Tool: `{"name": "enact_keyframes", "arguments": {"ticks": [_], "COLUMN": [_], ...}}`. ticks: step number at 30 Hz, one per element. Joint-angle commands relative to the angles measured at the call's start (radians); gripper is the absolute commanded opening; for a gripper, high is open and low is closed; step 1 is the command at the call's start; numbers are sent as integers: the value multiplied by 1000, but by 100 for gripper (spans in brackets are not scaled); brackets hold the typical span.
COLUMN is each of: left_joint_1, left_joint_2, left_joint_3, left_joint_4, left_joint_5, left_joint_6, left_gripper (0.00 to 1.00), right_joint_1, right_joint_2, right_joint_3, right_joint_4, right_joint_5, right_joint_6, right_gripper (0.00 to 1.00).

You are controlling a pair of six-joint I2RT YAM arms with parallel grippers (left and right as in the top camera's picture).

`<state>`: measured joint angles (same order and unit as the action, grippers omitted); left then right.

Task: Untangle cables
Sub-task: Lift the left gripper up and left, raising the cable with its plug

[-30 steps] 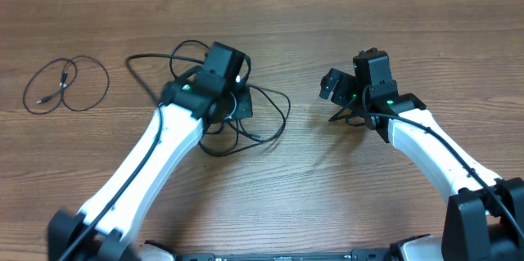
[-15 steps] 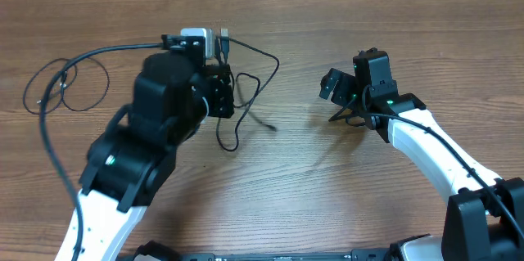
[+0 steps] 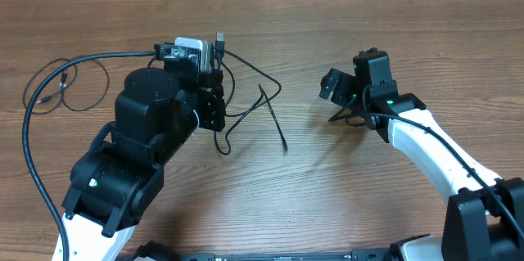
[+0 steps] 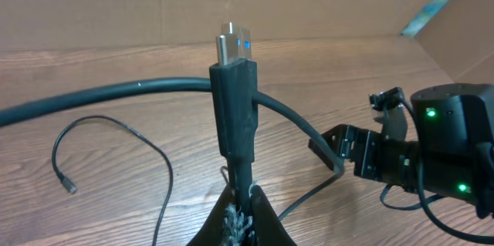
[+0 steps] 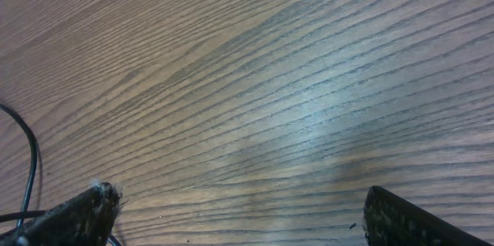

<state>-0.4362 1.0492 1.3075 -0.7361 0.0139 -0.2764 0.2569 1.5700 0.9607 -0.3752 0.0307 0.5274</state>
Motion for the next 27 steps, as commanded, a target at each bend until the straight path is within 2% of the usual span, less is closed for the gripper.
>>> {"name": "enact_keyframes", "arguments": {"ticks": [1,10,27], "left_joint_1": [4,4,4], "left_joint_2": [10,98,549], "left_joint_3": [22,21,21], "left_joint_4": [-11,-79,-117], "left_joint_5": [-23,-25,-21], "left_joint_6": [30,30,29], "left_gripper": [4,4,4], "right_joint_1": [3,3,3], "right_joint_2": [-1,-1,-1], "right_joint_3": [1,1,1], "right_joint_4": [6,6,6], "right_joint_5": [9,9,9], "right_joint_6": [3,3,3], "right_gripper": [100,100,100]}}
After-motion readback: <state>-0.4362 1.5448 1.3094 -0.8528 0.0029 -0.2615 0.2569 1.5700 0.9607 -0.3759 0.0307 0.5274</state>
